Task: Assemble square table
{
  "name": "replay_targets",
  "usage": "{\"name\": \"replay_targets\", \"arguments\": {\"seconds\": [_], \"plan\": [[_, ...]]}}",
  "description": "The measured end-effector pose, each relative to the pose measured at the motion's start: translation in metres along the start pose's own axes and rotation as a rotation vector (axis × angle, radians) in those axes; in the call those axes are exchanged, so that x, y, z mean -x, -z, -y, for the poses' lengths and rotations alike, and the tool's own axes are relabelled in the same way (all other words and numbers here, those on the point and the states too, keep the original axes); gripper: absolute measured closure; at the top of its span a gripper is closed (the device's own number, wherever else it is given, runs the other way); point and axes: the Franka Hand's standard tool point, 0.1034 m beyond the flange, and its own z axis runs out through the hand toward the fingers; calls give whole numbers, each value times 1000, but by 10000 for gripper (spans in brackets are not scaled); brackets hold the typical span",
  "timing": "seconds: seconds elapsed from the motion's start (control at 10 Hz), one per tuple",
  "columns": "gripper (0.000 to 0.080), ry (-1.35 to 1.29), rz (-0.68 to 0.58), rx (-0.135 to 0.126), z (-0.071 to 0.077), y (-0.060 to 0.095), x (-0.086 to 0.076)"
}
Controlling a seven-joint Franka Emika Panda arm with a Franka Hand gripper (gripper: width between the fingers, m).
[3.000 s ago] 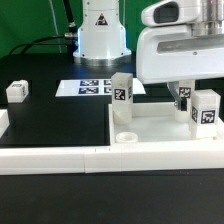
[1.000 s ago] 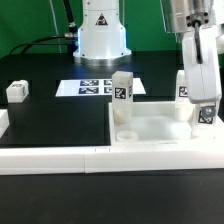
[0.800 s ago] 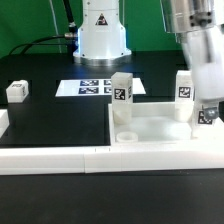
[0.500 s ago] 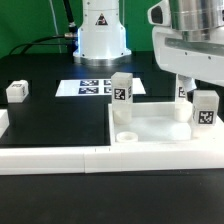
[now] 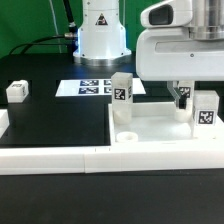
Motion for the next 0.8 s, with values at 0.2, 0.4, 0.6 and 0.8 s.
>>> {"name": "replay_targets", "arguments": {"seconds": [0.2, 0.4, 0.6, 0.8], "plan": [[317, -16, 0, 0, 0, 0, 0], [450, -94, 0, 3, -3, -1, -1], [506, -240, -1, 4, -4, -1, -1], [506, -521, 20, 12, -4, 0, -2]]}}
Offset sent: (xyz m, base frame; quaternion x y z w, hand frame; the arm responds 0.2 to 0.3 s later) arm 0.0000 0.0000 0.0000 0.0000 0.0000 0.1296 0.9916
